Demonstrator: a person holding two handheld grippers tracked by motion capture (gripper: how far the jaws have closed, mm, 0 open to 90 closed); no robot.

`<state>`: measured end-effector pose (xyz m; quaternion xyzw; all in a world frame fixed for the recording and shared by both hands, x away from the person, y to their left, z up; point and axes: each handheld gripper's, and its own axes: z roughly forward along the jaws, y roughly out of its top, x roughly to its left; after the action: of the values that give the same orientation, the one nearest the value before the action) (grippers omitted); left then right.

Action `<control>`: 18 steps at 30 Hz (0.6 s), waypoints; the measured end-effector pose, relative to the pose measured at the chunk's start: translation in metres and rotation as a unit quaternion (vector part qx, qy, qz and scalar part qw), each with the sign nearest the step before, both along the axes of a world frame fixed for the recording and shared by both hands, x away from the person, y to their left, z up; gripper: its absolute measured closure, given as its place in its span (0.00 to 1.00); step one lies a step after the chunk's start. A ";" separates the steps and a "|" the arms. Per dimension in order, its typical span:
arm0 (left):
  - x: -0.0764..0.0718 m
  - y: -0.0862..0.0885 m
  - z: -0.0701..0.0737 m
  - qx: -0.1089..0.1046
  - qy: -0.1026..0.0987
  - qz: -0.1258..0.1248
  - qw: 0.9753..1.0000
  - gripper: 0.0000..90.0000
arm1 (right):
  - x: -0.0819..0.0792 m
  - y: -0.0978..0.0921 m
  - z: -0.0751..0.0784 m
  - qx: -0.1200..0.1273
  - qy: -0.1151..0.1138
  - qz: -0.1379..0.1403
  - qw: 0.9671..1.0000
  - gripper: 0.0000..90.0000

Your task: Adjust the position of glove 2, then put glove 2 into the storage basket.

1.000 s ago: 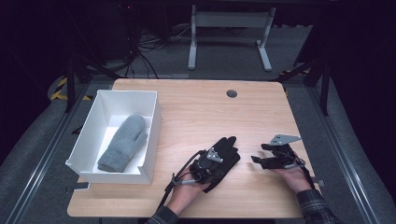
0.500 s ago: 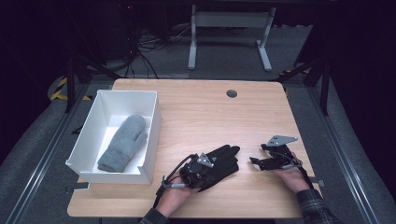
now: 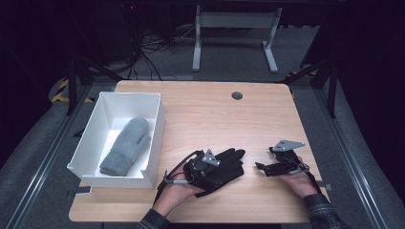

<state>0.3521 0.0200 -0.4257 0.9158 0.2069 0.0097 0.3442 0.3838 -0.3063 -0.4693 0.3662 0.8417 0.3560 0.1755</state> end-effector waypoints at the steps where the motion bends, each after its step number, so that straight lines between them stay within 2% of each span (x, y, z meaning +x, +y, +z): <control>1: 0.002 -0.001 -0.001 -0.001 -0.007 0.001 1.000 0.38 | -0.001 -0.002 0.000 0.000 0.000 0.001 1.000 0.13; 3: 0.004 -0.002 -0.001 0.003 -0.012 0.004 1.000 0.30 | -0.003 -0.004 0.000 -0.001 0.000 0.003 1.000 0.12; 6: 0.011 -0.005 -0.003 0.013 -0.029 0.008 0.999 0.24 | -0.007 -0.012 0.000 -0.001 0.000 -0.001 1.000 0.12; 8: 0.017 -0.008 -0.006 0.017 -0.033 0.011 0.999 0.19 | -0.010 -0.014 0.000 0.000 0.000 -0.004 1.000 0.12; 10: 0.022 -0.010 -0.009 0.024 -0.035 0.015 0.999 0.17 | -0.012 -0.015 0.000 0.000 0.000 -0.005 1.000 0.13; 13: 0.027 -0.013 -0.016 0.044 -0.037 0.019 0.998 0.16 | -0.014 -0.015 0.000 0.000 -0.001 -0.006 1.000 0.13; 18: 0.030 -0.015 -0.023 0.045 -0.021 0.016 0.999 0.17 | -0.014 -0.015 0.000 0.000 -0.001 -0.006 1.000 0.13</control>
<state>0.3819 0.0053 -0.4490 0.9266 0.2137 0.0439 0.3064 0.3696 -0.3217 -0.4693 0.3712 0.8393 0.3549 0.1783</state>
